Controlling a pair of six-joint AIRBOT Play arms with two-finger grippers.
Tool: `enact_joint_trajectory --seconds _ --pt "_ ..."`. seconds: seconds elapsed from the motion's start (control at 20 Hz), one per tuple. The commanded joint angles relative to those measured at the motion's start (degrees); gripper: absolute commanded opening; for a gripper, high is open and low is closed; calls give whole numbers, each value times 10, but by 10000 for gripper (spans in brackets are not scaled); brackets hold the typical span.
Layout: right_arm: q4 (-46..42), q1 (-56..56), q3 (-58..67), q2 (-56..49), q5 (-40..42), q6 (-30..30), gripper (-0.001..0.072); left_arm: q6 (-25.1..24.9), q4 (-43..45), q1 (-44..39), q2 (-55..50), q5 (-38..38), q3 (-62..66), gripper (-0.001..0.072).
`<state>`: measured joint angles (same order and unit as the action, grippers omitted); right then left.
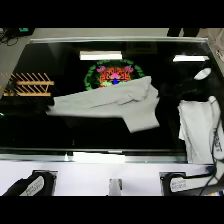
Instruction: Fold the shirts.
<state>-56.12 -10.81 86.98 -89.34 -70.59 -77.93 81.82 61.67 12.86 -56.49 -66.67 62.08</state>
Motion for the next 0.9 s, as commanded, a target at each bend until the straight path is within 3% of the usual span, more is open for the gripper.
enact_joint_trajectory --seconds 0.0,0.15,0.25,0.45,0.85 --pt "6 0 135 156 120 14 24 12 44 -6 56 61 302 39" --pt "-12 0 220 317 278 40 25 40 44 -6 68 151 553 39" --pt "-23 0 221 405 316 39 25 40 43 -6 84 170 621 39" --pt "-121 0 221 485 231 -36 25 64 44 -6 128 66 573 39" --pt "-178 0 221 472 166 -35 25 56 46 -6 111 20 560 37"
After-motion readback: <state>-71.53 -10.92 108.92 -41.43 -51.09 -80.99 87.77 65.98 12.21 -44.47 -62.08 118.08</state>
